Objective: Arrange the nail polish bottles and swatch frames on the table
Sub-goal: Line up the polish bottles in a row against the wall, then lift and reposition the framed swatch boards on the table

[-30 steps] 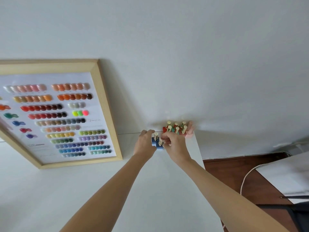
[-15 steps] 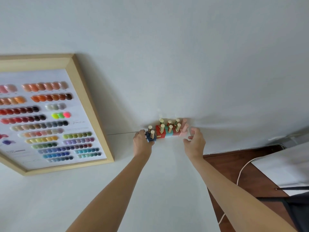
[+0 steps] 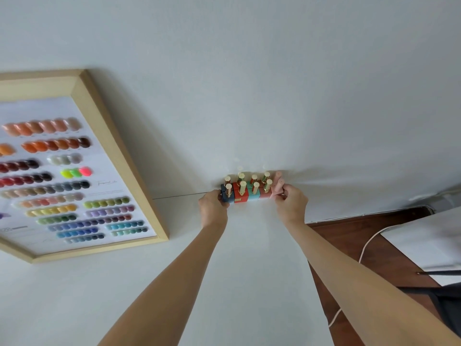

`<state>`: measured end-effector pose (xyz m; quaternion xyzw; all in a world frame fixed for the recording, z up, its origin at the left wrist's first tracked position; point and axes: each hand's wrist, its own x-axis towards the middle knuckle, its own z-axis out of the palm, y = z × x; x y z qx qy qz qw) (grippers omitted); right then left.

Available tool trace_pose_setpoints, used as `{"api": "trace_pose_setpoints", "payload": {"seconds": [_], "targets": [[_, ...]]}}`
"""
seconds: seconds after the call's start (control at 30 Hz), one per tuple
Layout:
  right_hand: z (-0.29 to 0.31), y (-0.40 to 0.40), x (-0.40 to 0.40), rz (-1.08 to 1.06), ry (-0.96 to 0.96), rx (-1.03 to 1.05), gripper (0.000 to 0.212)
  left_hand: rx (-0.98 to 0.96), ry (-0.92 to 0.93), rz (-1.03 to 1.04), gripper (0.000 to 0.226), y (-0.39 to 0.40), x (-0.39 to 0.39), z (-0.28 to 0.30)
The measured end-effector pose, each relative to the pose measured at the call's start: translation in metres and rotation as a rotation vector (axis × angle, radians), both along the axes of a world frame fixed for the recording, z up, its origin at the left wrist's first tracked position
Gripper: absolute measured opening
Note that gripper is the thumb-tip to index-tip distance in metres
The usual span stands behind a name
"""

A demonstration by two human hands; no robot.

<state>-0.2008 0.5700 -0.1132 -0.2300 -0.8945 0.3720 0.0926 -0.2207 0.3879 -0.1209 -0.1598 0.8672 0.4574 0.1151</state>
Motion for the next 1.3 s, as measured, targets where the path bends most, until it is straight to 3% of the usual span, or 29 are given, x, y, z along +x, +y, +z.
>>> {"api": "trace_pose_setpoints", "payload": {"seconds": [0.17,0.27,0.47,0.83,0.93,1.17,1.3], "targets": [[0.009,0.000,0.003,0.022,-0.091,0.003,0.009,-0.049,-0.044,-0.019,0.012,-0.002,0.002,0.008],[0.023,0.000,0.012,-0.012,-0.146,-0.014,0.031,-0.101,-0.045,-0.049,0.046,-0.004,0.012,0.018],[0.059,0.001,0.049,-0.001,-0.159,-0.093,0.050,-0.149,-0.012,-0.109,0.060,-0.011,0.051,0.054],[0.138,-0.021,0.118,0.196,-0.097,-0.068,0.025,-0.134,0.141,-0.074,0.057,-0.038,0.142,0.142],[0.154,-0.043,0.133,0.257,-0.077,-0.091,0.034,-0.157,0.173,-0.037,0.056,-0.059,0.167,0.159],[0.182,-0.116,0.169,0.451,-0.037,-0.161,0.023,-0.198,0.205,0.066,0.057,-0.133,0.226,0.188],[0.199,-0.169,0.193,0.526,-0.047,-0.115,0.035,-0.220,0.238,0.155,0.055,-0.192,0.266,0.199]]}}
